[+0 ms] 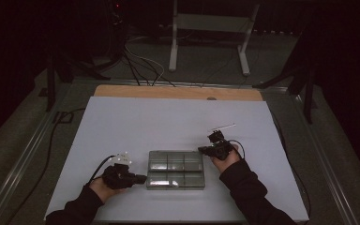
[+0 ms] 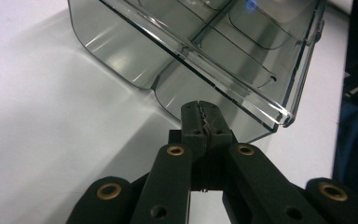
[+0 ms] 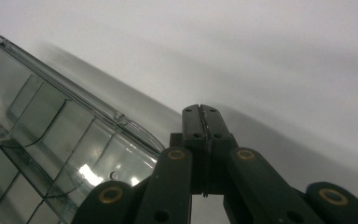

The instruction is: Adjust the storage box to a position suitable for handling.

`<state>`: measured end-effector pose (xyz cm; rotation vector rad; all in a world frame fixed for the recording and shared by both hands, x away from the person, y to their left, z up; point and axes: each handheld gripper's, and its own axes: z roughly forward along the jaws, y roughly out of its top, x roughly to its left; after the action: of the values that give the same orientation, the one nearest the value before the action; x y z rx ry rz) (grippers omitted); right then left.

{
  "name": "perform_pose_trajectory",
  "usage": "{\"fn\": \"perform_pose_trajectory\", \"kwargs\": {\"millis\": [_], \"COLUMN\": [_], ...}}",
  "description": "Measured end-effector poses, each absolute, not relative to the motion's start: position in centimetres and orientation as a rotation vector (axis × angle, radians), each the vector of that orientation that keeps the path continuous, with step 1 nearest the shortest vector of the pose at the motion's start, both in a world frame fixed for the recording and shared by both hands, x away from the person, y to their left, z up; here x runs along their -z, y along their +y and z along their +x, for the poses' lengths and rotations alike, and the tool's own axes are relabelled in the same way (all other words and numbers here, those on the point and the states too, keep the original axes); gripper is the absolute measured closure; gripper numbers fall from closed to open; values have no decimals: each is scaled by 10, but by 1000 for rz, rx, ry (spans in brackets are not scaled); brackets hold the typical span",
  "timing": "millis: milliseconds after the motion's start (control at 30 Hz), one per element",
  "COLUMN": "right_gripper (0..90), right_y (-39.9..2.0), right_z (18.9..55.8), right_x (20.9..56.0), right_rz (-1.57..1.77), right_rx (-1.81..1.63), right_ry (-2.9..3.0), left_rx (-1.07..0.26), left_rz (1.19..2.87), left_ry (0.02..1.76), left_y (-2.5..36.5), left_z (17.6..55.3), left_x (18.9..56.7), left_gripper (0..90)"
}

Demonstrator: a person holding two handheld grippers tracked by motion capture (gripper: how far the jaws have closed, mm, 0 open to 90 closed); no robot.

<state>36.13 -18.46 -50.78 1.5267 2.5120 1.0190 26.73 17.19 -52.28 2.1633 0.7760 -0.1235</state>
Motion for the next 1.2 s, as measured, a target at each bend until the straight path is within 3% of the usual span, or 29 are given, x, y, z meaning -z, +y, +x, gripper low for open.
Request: {"fn": "perform_pose_trajectory", "kwargs": {"millis": [800, 1000, 1200], "right_gripper": [900, 852, 744], "right_y": [-195, -197, -205], "right_z": [334, 339, 339], "right_x": [508, 500, 485], "right_rz": [1541, 1499, 1464], "right_rx": [-1031, -1045, -1147], "right_ry": [2497, 2466, 2433], "left_rx": [165, 118, 106], "left_rz": [2152, 2123, 2094], "left_ry": [728, 743, 725], "left_y": [169, 179, 188], "left_z": [253, 259, 264], "left_x": [527, 521, 511], "left_gripper": [900, 900, 879]}}
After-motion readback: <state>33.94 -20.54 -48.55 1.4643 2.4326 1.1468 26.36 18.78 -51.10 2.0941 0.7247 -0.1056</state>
